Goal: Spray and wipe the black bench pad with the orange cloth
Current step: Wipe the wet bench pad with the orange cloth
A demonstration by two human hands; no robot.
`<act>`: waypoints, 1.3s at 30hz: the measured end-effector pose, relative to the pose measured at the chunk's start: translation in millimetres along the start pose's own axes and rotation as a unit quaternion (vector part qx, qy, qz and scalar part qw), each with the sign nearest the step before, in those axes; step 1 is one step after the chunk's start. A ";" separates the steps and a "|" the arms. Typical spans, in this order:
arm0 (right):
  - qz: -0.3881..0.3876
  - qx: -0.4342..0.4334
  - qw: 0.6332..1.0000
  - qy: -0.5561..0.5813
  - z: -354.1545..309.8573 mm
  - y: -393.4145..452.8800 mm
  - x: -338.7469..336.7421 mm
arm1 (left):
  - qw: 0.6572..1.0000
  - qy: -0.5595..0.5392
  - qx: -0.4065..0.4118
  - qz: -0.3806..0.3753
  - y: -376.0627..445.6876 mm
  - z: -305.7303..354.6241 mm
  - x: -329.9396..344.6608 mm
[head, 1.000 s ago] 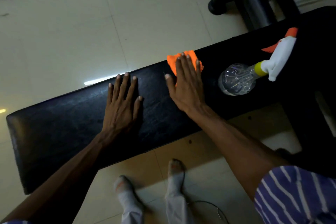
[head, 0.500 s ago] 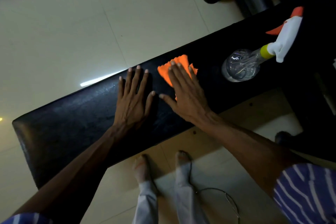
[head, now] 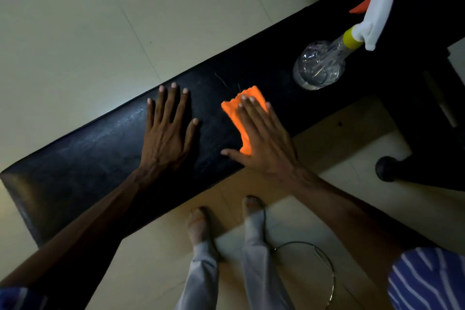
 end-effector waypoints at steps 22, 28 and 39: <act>0.023 0.061 0.967 0.248 -34.5 -10.6 -12.2 | 0.999 -0.023 0.030 -0.027 -21.5 10.8 -3.2; 0.039 0.236 0.875 0.421 21.2 -39.1 -31.9 | 0.993 -0.098 0.037 -0.044 -31.3 65.3 -15.3; -0.074 0.270 0.750 0.599 37.9 -30.5 -8.1 | 0.805 -0.576 -0.080 -0.118 -7.4 73.5 -11.9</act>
Point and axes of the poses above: each hand's wrist, its own y-axis towards the middle knuckle, its own x-axis out of the palm, z = x × y, the point moved 10 cm from there along y, towards the middle knuckle, and after that the axes turned 13 degrees about -z, right-handed, at the moved point
